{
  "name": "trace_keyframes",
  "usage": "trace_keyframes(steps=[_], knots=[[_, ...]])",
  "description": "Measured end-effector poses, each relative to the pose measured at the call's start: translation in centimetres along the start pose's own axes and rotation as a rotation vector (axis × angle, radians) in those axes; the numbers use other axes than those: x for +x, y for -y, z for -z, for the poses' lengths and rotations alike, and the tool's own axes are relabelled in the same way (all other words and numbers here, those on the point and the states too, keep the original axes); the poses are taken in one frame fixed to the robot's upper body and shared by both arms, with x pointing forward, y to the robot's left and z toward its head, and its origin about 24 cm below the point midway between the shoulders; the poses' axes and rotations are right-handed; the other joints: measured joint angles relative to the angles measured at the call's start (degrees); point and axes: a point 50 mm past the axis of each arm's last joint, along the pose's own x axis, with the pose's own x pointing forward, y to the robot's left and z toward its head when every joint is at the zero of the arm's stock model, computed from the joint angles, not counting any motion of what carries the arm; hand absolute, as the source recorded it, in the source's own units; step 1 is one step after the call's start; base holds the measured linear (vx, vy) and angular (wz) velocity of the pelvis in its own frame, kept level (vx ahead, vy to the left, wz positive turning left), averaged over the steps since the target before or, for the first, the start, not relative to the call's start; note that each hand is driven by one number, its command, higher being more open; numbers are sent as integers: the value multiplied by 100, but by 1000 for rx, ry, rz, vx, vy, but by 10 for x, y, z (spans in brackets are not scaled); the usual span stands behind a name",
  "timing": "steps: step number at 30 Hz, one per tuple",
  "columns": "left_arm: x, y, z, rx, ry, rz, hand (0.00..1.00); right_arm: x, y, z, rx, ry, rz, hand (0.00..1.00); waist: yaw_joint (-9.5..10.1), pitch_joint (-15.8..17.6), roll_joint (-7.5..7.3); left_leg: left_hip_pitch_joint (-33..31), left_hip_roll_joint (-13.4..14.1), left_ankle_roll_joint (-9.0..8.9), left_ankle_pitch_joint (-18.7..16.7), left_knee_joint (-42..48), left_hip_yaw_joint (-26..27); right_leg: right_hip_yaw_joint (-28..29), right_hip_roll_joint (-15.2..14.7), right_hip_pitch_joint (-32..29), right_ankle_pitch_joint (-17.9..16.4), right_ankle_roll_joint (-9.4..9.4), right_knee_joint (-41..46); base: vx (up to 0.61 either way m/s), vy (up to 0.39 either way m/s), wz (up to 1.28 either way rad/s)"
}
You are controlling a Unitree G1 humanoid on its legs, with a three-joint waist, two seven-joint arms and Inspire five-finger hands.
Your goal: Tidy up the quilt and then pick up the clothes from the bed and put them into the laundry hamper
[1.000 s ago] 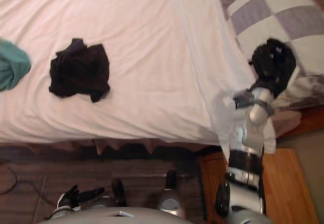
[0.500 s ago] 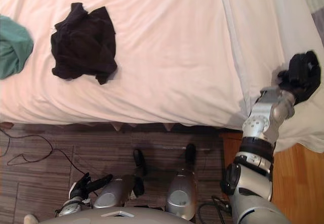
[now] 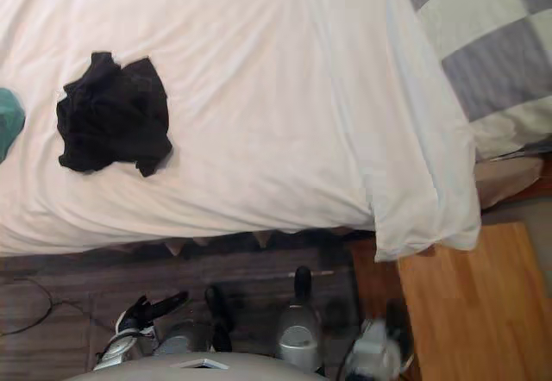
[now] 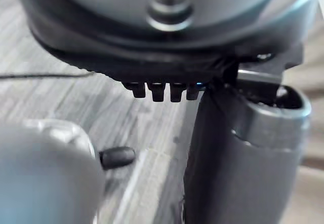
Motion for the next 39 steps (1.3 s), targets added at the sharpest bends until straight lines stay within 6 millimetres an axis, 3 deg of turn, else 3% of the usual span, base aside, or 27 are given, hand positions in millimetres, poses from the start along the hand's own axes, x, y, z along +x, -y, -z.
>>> trace_keyframes(steps=[1, 2, 4, 7, 9, 12, 14, 15, 17, 18, 19, 20, 21, 22, 23, 24, 25, 26, 27, 30, 31, 32, 33, 34, 35, 36, 39], knots=[[0, 1, 0, -3, 2, 4, 100, 0, 21, 7, -38, -43, 54, 100, -30, -144, -42, 113, 4, -15, -61, 2, 51, 3, -6, 17, -91, 12, 151, 31, -5, -27], [0, 3, 1, -7, 2, 6, 100, 0, 27, 8, -56, -47, 65, 100, -53, -207, -72, 151, 9, -14, -97, 25, 72, 2, -12, 14, -130, 12, 230, 34, -2, -18], [0, 5, -5, -8, 26, 9, 100, -4, 33, 14, -195, -47, 28, 100, -61, -355, -293, 278, 46, -3, -253, 193, 98, -12, -50, -2, -372, -52, 688, 6, -24, -7], [0, 6, -10, 24, 44, 22, 100, -7, 13, 27, -384, -61, -111, 100, 7, -494, -480, 295, 183, -31, -406, 540, 22, -21, 17, -190, -667, -147, 1453, -23, -67, 5], [1, 6, -12, 49, 52, 32, 100, -9, 3, 34, -480, -70, -183, 100, 123, -587, -592, 312, 129, -49, -414, 576, -40, -26, 10, -25, -802, -159, 1275, 12, -72, 13], [1, 17, -17, 69, 71, 80, 100, -12, -19, 40, -635, -52, -300, 100, 167, -509, -487, -75, 321, -57, -752, 1551, -502, -460, -74, 441, -808, -133, 971, -7, -41, 77], [0, 28, -23, 43, 104, 106, 100, -11, -45, 38, -860, 1, -375, 100, 242, -335, -242, -974, 644, -422, -1059, 3431, -602, -865, -390, 593, -761, -42, 946, -90, 172, 79], [0, 27, -21, 42, 103, 103, 100, -11, -48, 37, -875, 7, -383, 100, 229, -324, -159, -1037, 843, -355, -1153, 3707, -483, -905, -389, 596, -746, -15, 929, -90, 210, 25], [-1, 20, -15, 46, 96, 78, 100, -10, -52, 34, -927, 26, -395, 100, 202, -354, -29, -1046, 1530, -13, -1414, 4199, -519, -911, -454, 706, -662, 148, 872, -37, 237, 8], [-1, 18, -16, 53, 101, 74, 100, -10, -52, 33, -927, 27, -394, 100, 202, -356, -35, -1022, 1685, -3, -1433, 4219, -636, -909, -508, 717, -628, 207, 881, 63, 333, 9], [0, 14, -17, 67, 108, 65, 100, -10, -51, 33, -929, 27, -389, 100, 189, -357, -37, -1012, 2052, -5, -1449, 4261, -931, -891, -593, 684, -565, 313, 991, 88, 533, 8], [0, 8, -18, 77, 109, 53, 100, -10, -51, 34, -934, 24, -388, 100, 168, -368, -79, -992, 2321, -109, -1540, 4153, -1295, -797, -761, 521, -507, 414, 1221, 87, 588, 4], [1, 2, -21, 104, 112, 40, 100, -10, -51, 39, -967, 12, -395, 100, 178, -386, -231, -873, 2162, -789, -1694, 3846, -1508, -646, -1068, 344, -409, 551, 1412, 50, 564, -2], [2, 0, -21, 112, 113, 36, 100, -11, -51, 42, -977, 5, -398, 100, 185, -392, -311, -809, 1999, -1040, -1770, 3784, -1510, -599, -1178, 308, -350, 564, 1425, 15, 705, 31], [7, -21, -38, 235, 133, -15, 100, -15, -48, 61, -1009, -78, -435, 100, 90, -418, -755, -1028, 1408, -923, -1773, 4000, -1780, -336, -1126, 304, -312, 631, 1529, 36, 721, 37], [7, -24, -33, 284, 98, -13, 100, -17, -50, 63, -1021, -77, -451, 100, 129, -423, -773, -965, 1240, -841, -1772, 3871, -1706, -374, -1118, 272, -100, 449, 1626, 47, 740, 33], [7, -23, -29, 289, 83, -7, 100, -17, -51, 62, -1056, -60, -457, 100, 154, -428, -779, -870, 1066, -700, -1737, 3730, -1560, -428, -1297, 121, 214, 104, 1770, 36, 361, 2], [7, -22, -29, 293, 80, -4, 100, -17, -53, 62, -1060, -54, -461, 100, 145, -427, -777, -857, 1004, -630, -1697, 3675, -1511, -476, -1373, 24, 339, -37, 1872, 9, 491, -89], [4, -13, -16, 338, 59, 55, 100, -31, -89, 65, -1440, 123, -674, 100, 104, -440, -388, -168, 981, -305, -840, 1856, -890, -1554, 225, -86, -668, -411, 2277, -15, 368, -105], [4, 11, -20, 326, 80, 130, 100, -41, -105, 73, -1492, 164, -771, 100, 98, -242, -261, 43, 707, -245, -715, 1649, -773, -1664, 171, 197, -741, -474, 1794, -60, 117, -39], [2, 25, -18, 324, 86, 168, 100, -43, -108, 76, -1507, 165, -796, 100, 88, -189, -166, 59, 656, -217, -709, 1739, -811, -1644, 163, 280, -1043, -479, 1866, -33, -86, 37], [1, 29, -23, 326, 110, 184, 100, -45, -107, 80, -1530, 162, -809, 100, 115, -157, -255, -276, 679, -206, -920, 2553, -933, -1593, 152, 443, -1469, -540, 1921, -79, -181, 67], [2, 33, -33, 319, 143, 192, 100, -47, -109, 82, -1543, 167, -827, 100, 78, -10, -213, -732, 816, -216, -976, 3651, -1126, -1706, 168, 869, -1521, -157, 1491, -168, -168, 69], [-1, 47, -34, 308, 170, 225, 100, -43, -114, 71, -1580, 200, -817, 100, 94, 66, -10, -1250, 1123, -466, -1015, 4701, -1095, -1880, 259, 1114, -1319, -164, 1083, -173, -82, 38], [-3, 49, -31, 300, 172, 233, 100, -40, -115, 67, -1594, 208, -805, 100, 131, -3, 139, -1385, 1294, -395, -1012, 4898, -806, -1860, 300, 1109, -1238, -175, 981, -81, 61, -7], [-4, 50, -28, 295, 172, 242, 100, -37, -114, 61, -1572, 212, -781, 100, 155, -86, 280, -1409, 1375, -144, -979, 4607, -384, -1808, 257, 1132, -1084, -69, 796, 67, 116, -28], [-2, 46, -23, 310, 138, 247, 100, -36, -112, 60, -1499, 178, -758, 100, 0, -102, 312, -1162, 1340, 68, -902, 3061, -355, -1577, 54, 1089, -980, 91, 764, 118, 165, -36]])
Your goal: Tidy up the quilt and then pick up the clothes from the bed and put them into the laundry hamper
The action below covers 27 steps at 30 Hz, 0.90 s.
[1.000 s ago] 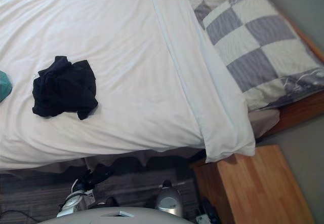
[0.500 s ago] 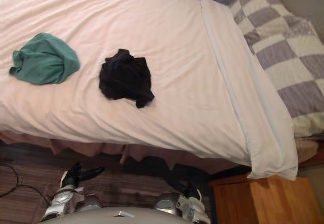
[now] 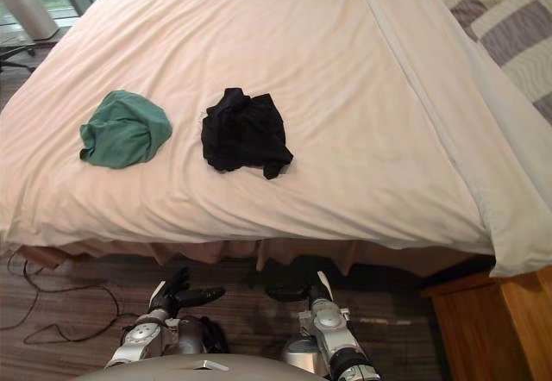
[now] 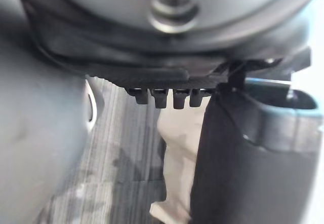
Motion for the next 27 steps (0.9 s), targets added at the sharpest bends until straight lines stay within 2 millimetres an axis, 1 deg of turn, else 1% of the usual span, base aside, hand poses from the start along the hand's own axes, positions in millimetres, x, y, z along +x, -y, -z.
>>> trace_keyframes(steps=[1, 2, 3, 4, 5, 6, 7, 8, 9, 10, 11, 12, 13, 14, 15, 16, 17, 18, 19, 20, 22, 24, 25, 26, 27], knots=[[0, -1, 0, 3, -8, -9, 100, 0, 0, -1, 12, 2, -1, 100, -45, 20, -85, 135, 63, -34, 59, -483, -127, 147, -162, -95, 50, 65, 74, 218, 346, -54], [-1, 0, 3, 5, -19, -14, 100, 0, 0, -1, 22, 2, 6, 100, -116, 38, -177, 185, 211, -58, 163, -736, -274, 267, -330, -143, 114, 176, 120, 232, 381, -46], [0, 2, 2, 4, -19, -13, 100, 0, 1, 0, 27, -2, 11, 100, -137, 43, -222, 183, 305, -73, 234, -822, -401, 321, -421, -166, 148, 237, 132, 207, 372, -26], [0, 5, 0, 9, -12, -3, 100, 0, 3, 2, 36, -11, 18, 100, -154, 57, -268, 179, 463, -64, 352, -924, -615, 389, -556, -175, 211, 351, 128, 170, 336, -19], [1, 12, -1, 26, -8, 20, 100, -1, 4, 6, 48, -21, 26, 100, -165, 49, -276, 174, 677, -64, 605, -1081, -875, 433, -713, -173, 308, 534, 109, 266, 593, -12], [2, 16, -4, 46, 0, 36, 100, -2, 2, 9, 71, -32, 26, 100, -169, 28, -400, 159, 623, -1038, 957, -991, -907, 500, -965, -59, 416, 746, -59, 179, 427, 1], [3, 14, -7, 52, 7, 33, 100, -2, -1, 10, 77, -36, 20, 100, -165, 32, -531, 106, 494, -998, 880, -877, -912, 516, -1085, -13, 454, 733, -121, 226, 589, 28], [4, 8, -12, 69, 19, 16, 100, -4, -11, 15, 96, -53, -4, 100, -165, -2, -668, -182, 276, -880, 620, -373, -1088, 700, -995, 73, 462, 776, -255, 158, 326, 37], [4, 3, -13, 70, 21, -7, 100, -5, -14, 17, 123, -58, -32, 100, -108, -34, -700, -280, 195, -847, 338, 11, -1242, 539, -909, 248, 564, 730, -302, 194, 385, 28], [5, 0, -13, 73, 21, -14, 100, -5, -17, 17, 128, -57, -42, 100, -72, -55, -723, -251, 129, -820, 214, 113, -1219, 515, -1013, 278, 730, 736, -272, 158, 313, 11], [5, -5, -13, 83, 21, -23, 100, -5, -24, 14, 145, -47, -60, 100, -91, -92, -760, -129, -28, -696, 33, 99, -1051, 538, -1244, 184, 1030, 656, -19, 98, 341, -30], [4, -6, -12, 85, 19, -27, 100, -4, -27, 10, 146, -36, -68, 100, 7, -117, -788, 137, -133, -635, -5, -95, -737, 412, -1471, -100, 1235, 211, 353, 85, 530, -88], [1, -4, -5, 81, 0, -22, 100, -1, -29, 5, 137, -34, -77, 100, 146, -200, -613, 418, -238, -518, 27, -451, -300, -336, -1737, -518, 1629, -893, 765, 33, 344, -118], [0, -2, -2, 74, -2, -19, 100, 0, -29, 3, 124, -33, -81, 100, 178, -262, -516, 518, -280, -447, 73, -631, -147, -736, -1859, -733, 1610, -1150, 1026, 55, 419, -112], [-2, -2, 0, 69, 0, -19, 100, 0, -36, -3, 112, -15, -104, 100, 152, -282, -392, 632, -335, -313, 165, -887, -17, -1104, -1801, -1030, 1175, -1050, 1678, 41, 213, -45], [-2, -2, -2, 70, 8, -20, 100, 0, -41, -7, 110, -3, -125, 100, 94, -248, -341, 658, -369, -246, 218, -984, -50, -1031, -1454, -1111, 684, -736, 1948, 58, 259, 4], [-1, 1, -3, 81, 11, -13, 100, -1, -48, -8, 111, 2, -150, 100, 57, -212, -287, 666, -372, -211, 244, -1041, -149, -607, -825, -1113, 40, -450, 1974, 62, 134, 48], [-1, 5, -3, 83, 10, 4, 100, -3, -53, -6, 153, 0, -159, 100, 60, -200, -272, 687, -416, -193, 271, -1090, -256, -40, -273, -1095, -370, -261, 1848, 65, 98, 54], [-1, 7, -2, 85, 4, 12, 100, -4, -53, -6, 174, 3, -159, 100, 59, -195, -298, 716, -475, -195, 297, -1115, -294, 91, -123, -1018, -482, -332, 1705, 77, 60, 56], [-1, 9, 0, 93, -12, 25, 100, -4, -51, -5, 222, 1, -144, 100, 63, -121, -398, 893, -733, -166, 372, -1279, -390, 58, -185, -641, -608, -214, 1476, 40, 30, 45], [-1, 11, 2, 92, -28, 33, 100, -3, -46, -4, 269, -7, -110, 100, 50, -80, -446, 1134, -837, -157, 538, -1582, -454, -83, -252, -395, -619, -213, 1367, 13, 18, 39], [-1, 12, 3, 90, -33, 34, 100, -3, -37, 4, 336, -37, -59, 100, 70, -73, -493, 1380, -859, -193, 647, -1872, -463, -142, -173, -139, -579, -145, 1041, -16, -8, 15], [-1, 10, 3, 79, -35, 25, 100, -2, -31, 8, 373, -53, -24, 100, 93, -88, -536, 1477, -884, -209, 720, -2033, -427, -119, -129, -54, -532, -64, 865, -30, -2, -13], [-1, 6, 6, 54, -49, 9, 100, -2, -21, 12, 433, -68, 23, 100, 76, -107, -553, 1536, -910, -206, 784, -2189, -378, -72, -92, -43, -475, -23, 749, -21, 6, -16], [-1, 4, 8, 41, -56, 0, 100, -2, -16, 15, 468, -76, 52, 100, 67, -110, -552, 1560, -918, -203, 814, -2263, -356, -65, -69, -1, -429, -15, 695, -6, 31, -12]])
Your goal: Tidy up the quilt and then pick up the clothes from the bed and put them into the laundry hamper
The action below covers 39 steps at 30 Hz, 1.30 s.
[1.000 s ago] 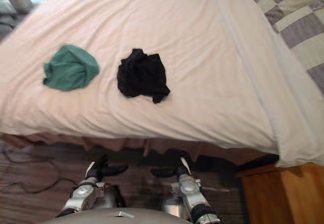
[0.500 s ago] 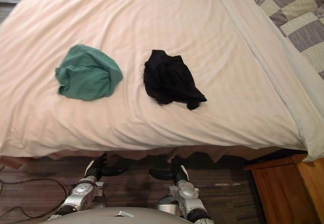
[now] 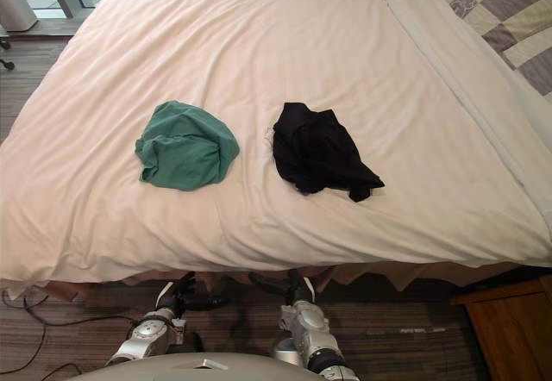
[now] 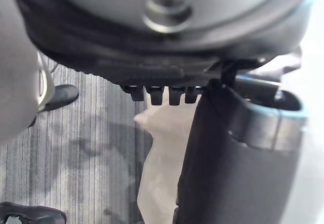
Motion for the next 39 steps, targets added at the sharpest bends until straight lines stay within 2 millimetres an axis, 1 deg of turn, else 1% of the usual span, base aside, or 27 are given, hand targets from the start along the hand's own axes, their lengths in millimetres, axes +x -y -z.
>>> trace_keyframes(steps=[1, 3, 4, 5, 8, 9, 11, 12, 13, 15, 16, 17, 18, 19, 21, 22, 23, 24, 25, 26, 27, 29, 30, 33, 34, 37, 39], knots=[[0, -8, 4, -58, -19, -32, 100, -1, 18, 4, 80, -17, 79, 100, -38, 1, 1, 75, -14, 10, 54, -145, 52, -2, 44, 87, 123, 25, -202, 7, 33, -9], [-1, -21, 9, -141, -42, -83, 100, -4, 41, 15, 170, -56, 170, 100, -37, -11, -2, 160, -28, 10, 70, -243, 85, 3, 123, 203, 237, 38, -427, 15, 24, -9], [-4, -39, 20, -270, -77, -163, 100, -13, 67, 35, 273, -121, 272, 100, -20, -16, 1, 254, -54, 8, 74, -338, 101, -2, 162, 347, 318, 76, -631, 32, 16, -5], [-6, -47, 27, -348, -96, -203, 100, -18, 77, 44, 326, -142, 317, 100, -12, -16, 5, 298, -68, 9, 77, -379, 108, -4, 174, 402, 339, 82, -699, 52, 29, -3], [-36, -101, 76, -779, -179, -488, 100, -51, 124, 87, 636, -206, 556, 100, -11, -169, 43, 316, -99, 7, 88, -578, 172, -23, 196, 434, 397, 125, -907, 67, 10, 0], [-44, -111, 85, -858, -186, -549, 100, -57, 131, 92, 680, -211, 595, 100, -11, -192, 46, 317, -104, 7, 88, -605, 188, -24, 200, 432, 407, 131, -932, 84, 3, -2], [-74, -148, 111, -1084, -165, -762, 100, -72, 154, 99, 766, -195, 707, 100, -4, -301, 47, 318, -141, 5, 89, -710, 204, -53, 207, 421, 422, 144, -985, 90, 22, 2], [-89, -166, 119, -1205, -126, -865, 100, -76, 165, 91, 748, -150, 737, 100, 8, -397, 44, 314, -174, 3, 101, -763, 186, -80, 201, 415, 422, 144, -1007, 54, 24, 8], [-93, -171, 121, -1226, -115, -888, 100, -76, 168, 87, 740, -131, 741, 100, 11, -430, 43, 309, -180, 3, 101, -771, 178, -88, 200, 416, 422, 144, -1020, 56, 19, 11], [-116, -205, 119, -1365, 17, -1024, 100, -81, 188, 38, 624, 88, 739, 100, 12, -685, 52, 288, -222, 5, 101, -789, 95, -158, 175, 451, 421, 144, -1068, 71, 10, 17], [-120, -215, 114, -1383, 65, -1050, 100, -82, 192, 22, 578, 150, 736, 100, 13, -750, 50, 286, -230, 7, 103, -788, 62, -177, 170, 466, 421, 143, -1069, 55, 8, 22], [-130, -236, 101, -1391, 174, -1094, 100, -88, 200, -12, 501, 278, 732, 100, 36, -868, 92, 287, -232, 10, 105, -782, 17, -194, 170, 491, 417, 139, -1070, 26, -3, 23], [-141, -259, 79, -1359, 308, -1143, 100, -92, 205, -48, 417, 407, 732, 100, 48, -1000, 56, 280, -226, 11, 104, -758, -51, -205, 177, 523, 408, 123, -1071, 23, -14, 21], [-148, -270, 66, -1333, 383, -1168, 100, -95, 205, -66, 394, 477, 726, 100, 54, -1048, 35, 277, -217, 10, 104, -754, -77, -205, 188, 516, 393, 99, -1070, -7, -26, 17], [-180, -306, 6, -1183, 700, -1222, 100, -108, 197, -133, 288, 748, 692, 100, 120, -1114, -30, 246, -187, -5, 117, -745, -110, -188, 224, 519, 359, 44, -1070, -30, -33, 6], [-187, -311, -10, -1136, 772, -1224, 100, -113, 195, -145, 263, 808, 686, 100, 136, -1114, -31, 219, -188, -2, 128, -744, -123, -187, 224, 513, 358, 41, -1071, -23, -25, 15], [-201, -317, -43, -1023, 916, -1220, 100, -126, 190, -168, 222, 927, 671, 100, 138, -1114, -33, 149, -208, 13, 152, -745, -244, -197, 211, 496, 359, 42, -1068, -13, -5, 39], [-216, -317, -78, -893, 1059, -1202, 100, -138, 188, -180, 165, 1007, 680, 100, 132, -1113, -30, 93, -238, 36, 183, -755, -354, -202, 190, 501, 360, 42, -1061, -9, 6, 45], [-223, -314, -94, -847, 1139, -1185, 100, -142, 186, -185, 154, 1038, 680, 100, 138, -1111, -29, 87, -252, 42, 195, -773, -385, -201, 180, 508, 360, 42, -1061, 10, 26, 37], [-238, -306, -120, -743, 1275, -1167, 100, -147, 180, -195, 126, 1089, 673, 100, 147, -1109, -22, 88, -278, 50, 209, -794, -404, -195, 157, 513, 360, 42, -1061, 24, 35, 14], [-249, -295, -141, -641, 1382, -1147, 100, -149, 171, -204, 92, 1124, 658, 100, 149, -1099, 3, 83, -303, 53, 209, -793, -404, -185, 129, 510, 361, 44, -1062, 27, 36, 7], [-257, -276, -169, -508, 1501, -1094, 100, -148, 155, -215, 42, 1161, 618, 100, 150, -1088, 21, 72, -307, 65, 205, -792, -400, -155, 98, 494, 365, 48, -1065, 0, 0, 0], [-255, -261, -186, -458, 1562, -1025, 100, -146, 141, -221, 5, 1181, 576, 100, 149, -1070, 49, 60, -318, 71, 205, -792, -386, -128, 86, 461, 385, 79, -1066, 23, 31, -6], [-245, -230, -211, -407, 1627, -876, 100, -140, 110, -238, -71, 1222, 461, 100, 142, -1018, 136, -3, -319, 90, 217, -788, -309, 49, 82, 304, 434, 132, -1067, 17, 25, -23], [-232, -209, -224, -342, 1618, -780, 100, -141, 92, -245, -131, 1251, 401, 100, 139, -958, 195, -16, -305, 93, 218, -788, -237, 137, 93, 245, 463, 132, -1071, 24, 6, -22], [-205, -173, -238, -128, 1526, -663, 100, -146, 61, -255, -235, 1313, 289, 100, 8, -855, 205, 10, -284, 120, 192, -778, -125, 290, 108, 190, 482, 147, -1066, 40, -5, -21], [-194, -159, -242, -47, 1484, -607, 100, -152, 51, -260, -252, 1351, 246, 100, -7, -798, 204, -24, -275, 125, 150, -738, -1, 425, 110, 80, 514, 170, -1069, 40, 12, -39]])
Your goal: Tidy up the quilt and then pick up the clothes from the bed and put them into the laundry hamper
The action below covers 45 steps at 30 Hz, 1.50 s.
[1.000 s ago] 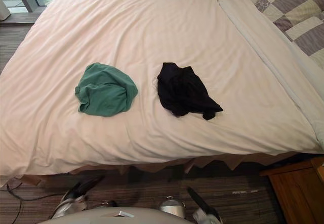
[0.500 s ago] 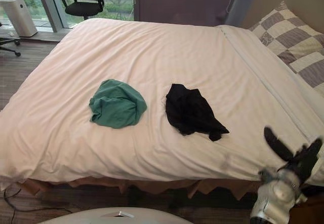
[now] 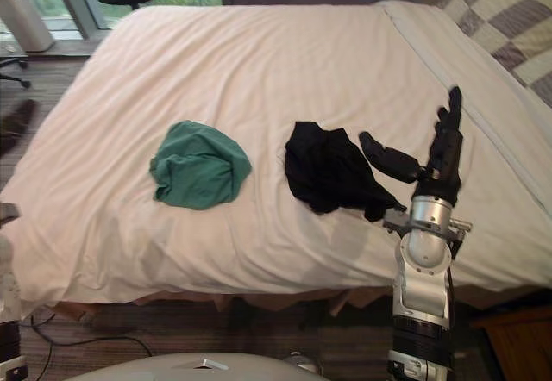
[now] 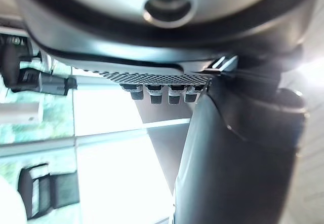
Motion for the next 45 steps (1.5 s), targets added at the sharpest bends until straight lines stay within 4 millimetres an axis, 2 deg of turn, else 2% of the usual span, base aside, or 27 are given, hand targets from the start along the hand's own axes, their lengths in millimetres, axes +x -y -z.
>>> trace_keyframes(steps=[2, 6, 10, 11, 12, 13, 14, 15, 16, 17, 18, 19, 20, 21, 22, 25, 27, 28, 29, 30, 31, 35, 37, 38, 39, 43, 45], knots=[[-4, 17, 6, 61, -41, 99, 100, 3, -4, -9, -6, 41, -45, 100, -76, 103, 4, -39, -6, 39, -51, 13, 193, 205, -5, -155, 67, -1, -5, 48, 25, -40], [-2, 32, 11, 198, -46, 166, 100, 6, -3, -12, -48, 60, -70, 100, -182, 227, 21, -282, 4, 93, -163, 156, 449, 502, -6, -517, 211, -14, -6, 44, 32, -33], [1, 42, 18, 250, -69, 196, 100, 7, -5, -13, -73, 68, -98, 100, -265, 376, 129, -488, 83, 120, -368, 453, 684, 694, -2, -821, 275, -13, 134, 63, -6, -30], [2, 44, 20, 257, -78, 192, 100, 7, -6, -14, -76, 71, -107, 100, -281, 441, 230, -526, 149, 129, -398, 512, 746, 781, 25, -1048, 274, -13, 444, 52, -40, -34], [2, 46, 22, 243, -92, 182, 100, 10, -6, -16, -85, 83, -116, 100, -315, 580, 452, -508, 299, 132, -399, 511, 779, 884, 116, -1543, 175, -114, 1136, 37, -41, -38], [3, 48, 24, 236, -100, 174, 100, 10, -5, -17, -88, 86, -119, 100, -330, 629, 528, -508, 362, 131, -399, 501, 798, 960, 224, -1610, -29, -165, 976, 2, -40, -39], [7, 50, 27, 248, -111, 164, 100, 9, -7, -16, -87, 83, -130, 100, -330, 658, 521, -533, 379, 115, -410, 533, 911, 1107, 420, -1594, 249, -123, -71, 14, -90, -21], [11, 52, 29, 253, -119, 155, 100, 9, -9, -18, -88, 90, -145, 100, -411, 705, 384, -638, 314, 10, -594, 781, 957, 1130, 459, -1592, 1041, -241, -702, 39, -127, -16], [8, 55, 32, 236, -138, 146, 100, 12, -8, -21, -98, 105, -149, 100, -445, 732, 529, -734, 419, -55, -689, 929, 959, 1140, 510, -1552, 1204, -228, -808, 153, -145, -17], [6, 59, 37, 230, -167, 161, 100, 12, -9, -21, -90, 106, -147, 100, -463, 784, 517, -936, 523, -82, -720, 1309, 1009, 1160, 485, -1597, 1248, -253, -898, 154, -101, -31], [3, 64, 46, 233, -214, 188, 100, 10, -11, -19, -86, 89, -151, 100, -461, 840, 458, -1163, 639, -142, -817, 1859, 1034, 1287, 442, -1555, 1249, -256, -911, 156, -79, -36], [0, 66, 50, 234, -238, 201, 100, 9, -11, -17, -85, 83, -151, 100, -464, 859, 434, -1185, 629, -285, -935, 1865, 1049, 1327, 420, -1528, 1248, -256, -911, 44, -102, -33], [-4, 71, 57, 236, -272, 218, 100, 8, -10, -16, -79, 78, -141, 100, -475, 885, 406, -1189, 543, -303, -943, 1396, 1039, 1425, 375, -1495, 1248, -256, -911, 17, -87, -35], [-8, 74, 63, 246, -307, 233, 100, 8, -10, -16, -71, 74, -132, 100, -480, 908, 452, -1179, 543, -165, -585, 753, 1024, 1441, 425, -1451, 1243, -249, -910, -2, -58, -38], [-11, 75, 67, 245, -327, 237, 100, 7, -10, -15, -69, 71, -130, 100, -467, 925, 484, -1185, 578, -155, -128, 569, 1005, 1458, 469, -1416, 1228, -228, -908, -6, 8, -41], [-32, 80, 83, 259, -437, 265, 100, -5, -10, -7, -40, 29, -109, 100, -546, 931, 450, -1049, 436, -125, -137, 571, 1016, 1351, 376, -1386, 1189, -181, -737, 85, 46, 4], [-46, 79, 92, 256, -504, 278, 100, -10, -13, -3, -15, 5, -105, 100, -504, 936, 462, -1027, 441, -49, -183, 667, 1027, 1264, 353, -1424, 1162, -188, -530, 88, 35, 1], [-55, 81, 95, 243, -532, 279, 100, -12, -16, -2, -11, 1, -113, 100, -456, 956, 507, -962, 486, -37, -190, 702, 1023, 1251, 355, -1583, 997, -192, -54, 91, 16, 1], [-62, 84, 98, 229, -555, 279, 100, -12, -17, -3, -7, 3, -119, 100, -471, 986, 591, -858, 541, -17, -194, 681, 960, 1237, 418, -1793, 620, -271, 270, 62, 2, 7], [-64, 85, 99, 224, -563, 278, 100, -14, -18, -3, -1, 0, -118, 100, -469, 970, 567, -837, 517, -14, -196, 694, 951, 1255, 436, -1750, 641, -268, 20, 26, -16, 23], [-66, 84, 99, 225, -570, 276, 0, -18, -20, -2, 14, -6, -112, 100, -479, 918, 469, -831, 429, -3, -218, 710, 927, 1261, 427, -1688, 814, -243, -310, 67, -109, 26], [-96, 86, 107, 196, -665, 255, 0, -22, -19, 1, 9, -33, -109, 100, -452, 908, 738, -800, 592, -124, -363, 1028, 978, 1097, 474, -1406, 889, -263, -538, 109, -88, 4], [-105, 84, 112, 201, -702, 260, 0, -27, -16, 6, 8, -63, -100, 100, -455, 958, 658, -789, 631, -224, -578, 1216, 1025, 1098, 409, -1118, 885, -270, -588, 61, -32, 9], [-107, 83, 113, 202, -707, 263, 0, -27, -16, 6, 12, -64, -91, 100, -454, 941, 686, -770, 598, -205, -490, 965, 1019, 1096, 409, -1096, 884, -268, -589, 0, 0, 0], [-108, 81, 113, 205, -707, 262, 0, -26, -15, 6, 19, -60, -74, 100, -435, 900, 770, -756, 578, -163, -221, 709, 1078, 1103, 418, -1063, 864, -240, -597, -29, 41, -9], [-106, 81, 112, 199, -688, 274, 0, -29, -18, 7, 23, -70, -92, 100, -410, 915, 655, -702, 420, -90, -292, 680, 1018, 940, 302, -1023, 901, -160, -591, 10, 64, 8], [-108, 82, 113, 199, -694, 294, 0, -30, -29, 6, 33, -67, -134, 100, -378, 924, 633, -690, 380, -31, -327, 681, 964, 831, 261, -955, 905, -153, -604, -22, 12, 15]])
